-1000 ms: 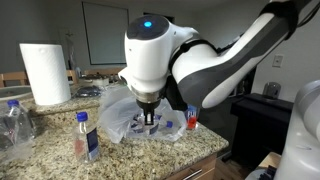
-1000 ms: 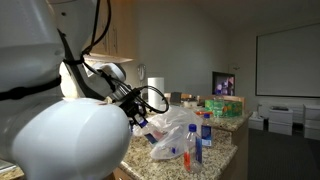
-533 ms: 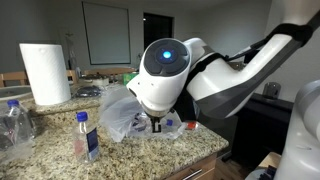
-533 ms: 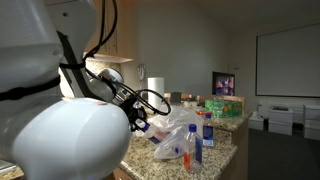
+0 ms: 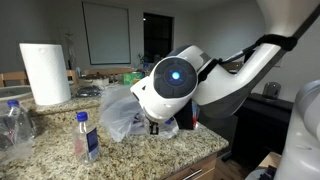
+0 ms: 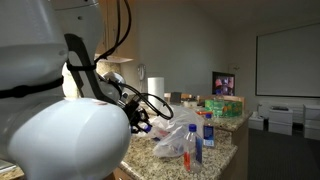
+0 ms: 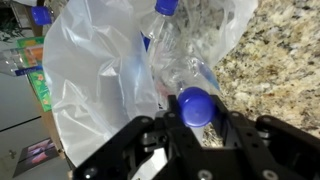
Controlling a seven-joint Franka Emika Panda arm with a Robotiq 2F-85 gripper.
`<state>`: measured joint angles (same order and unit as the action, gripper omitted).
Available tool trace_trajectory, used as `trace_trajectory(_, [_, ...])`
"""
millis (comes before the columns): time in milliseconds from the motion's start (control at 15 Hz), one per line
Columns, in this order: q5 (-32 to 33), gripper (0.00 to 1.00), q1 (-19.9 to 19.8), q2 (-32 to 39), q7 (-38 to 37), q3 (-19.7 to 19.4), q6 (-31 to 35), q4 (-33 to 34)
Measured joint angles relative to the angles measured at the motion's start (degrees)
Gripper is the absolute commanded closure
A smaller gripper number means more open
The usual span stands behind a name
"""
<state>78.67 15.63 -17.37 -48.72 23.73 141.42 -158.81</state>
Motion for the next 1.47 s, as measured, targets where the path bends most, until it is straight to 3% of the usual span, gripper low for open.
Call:
trace_trajectory(267, [5.17, 0.89, 0.23, 2.36, -5.00, -3.23, 0.15, 1.50])
trace_trajectory(667, [5.53, 0.89, 0.24, 4.17, -5.10, -7.74, 2.31, 5.41])
trace_trajectory(1133, [8.18, 0.89, 0.27, 4.99, -6.85, -8.31, 4.45, 7.19])
trace_trajectory(1467, [17.03, 0.89, 0.33, 9.02, -13.91, -8.28, 4.20, 7.34])
